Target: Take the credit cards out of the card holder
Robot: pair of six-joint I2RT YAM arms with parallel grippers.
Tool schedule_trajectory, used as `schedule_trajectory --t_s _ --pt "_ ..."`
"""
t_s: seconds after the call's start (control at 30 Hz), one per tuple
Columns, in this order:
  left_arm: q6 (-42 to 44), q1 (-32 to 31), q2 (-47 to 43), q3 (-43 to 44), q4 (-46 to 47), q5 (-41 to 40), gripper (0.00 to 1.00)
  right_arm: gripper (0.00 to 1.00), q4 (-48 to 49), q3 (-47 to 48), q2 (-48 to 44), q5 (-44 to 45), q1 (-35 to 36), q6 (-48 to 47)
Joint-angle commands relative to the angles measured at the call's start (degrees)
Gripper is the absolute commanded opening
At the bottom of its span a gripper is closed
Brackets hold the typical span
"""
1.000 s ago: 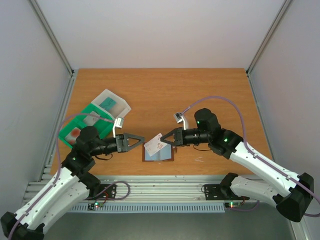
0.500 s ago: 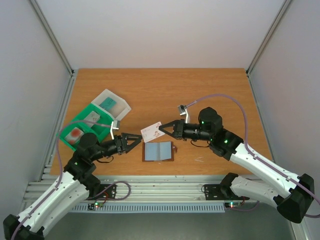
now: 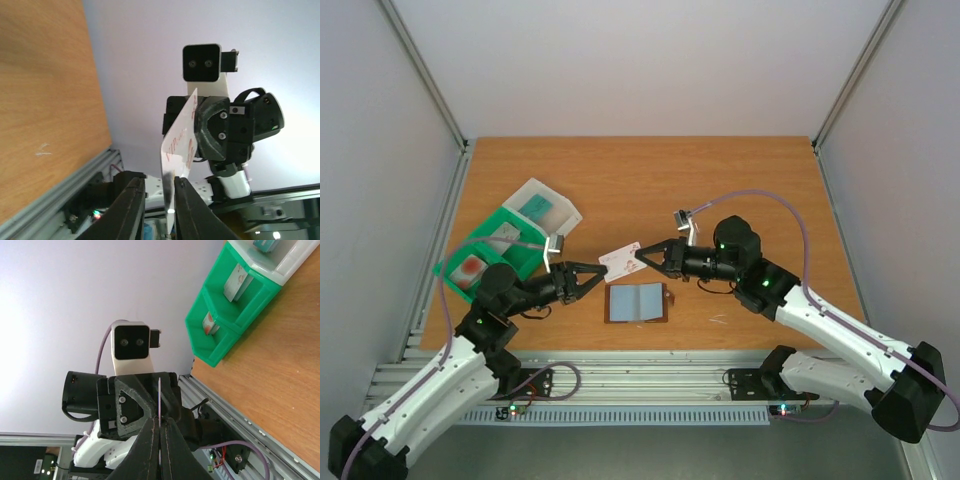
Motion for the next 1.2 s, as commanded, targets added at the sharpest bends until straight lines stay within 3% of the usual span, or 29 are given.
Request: schedule_trajectory --t_s 0.0,0.07,0.3,0.43,0.7,0.93,1.17 --pt "-0.7 -0.11 0.62 -0.77 6.42 1.52 0.07 0.01 2.73 -0.68 0.32 0.48 0.04 0.9" --pt "-0.83 -0.11 0.47 -0.95 6.63 1.46 0.01 0.02 2.76 -0.98 0.26 0.59 0.16 0.96" --pt "1.34 -0.11 -0.77 -1.05 3.35 0.69 0.0 0.19 1.37 -2.72 -1.21 2.03 0.17 0.32" --pt "3.23 -0.11 -1.19 -0.54 0.34 -0.1 0.0 0.4 -0.3 -3.94 -1.96 2.37 0.15 -0.84" --pt "13.34 0.04 -0.42 6.21 -15.64 -3.63 0.01 0.97 -10.14 -4.89 -7.67 4.59 0.11 -6.33" --pt "18.39 2.22 3.61 11.76 -24.12 -5.77 0.0 0.99 -19.37 -4.22 -13.22 7.38 0.13 -10.99" --pt "21.62 10.46 7.18 15.72 -31.94 -5.02 0.0 0.98 -22.46 -5.83 -16.09 8.72 0.06 -12.07"
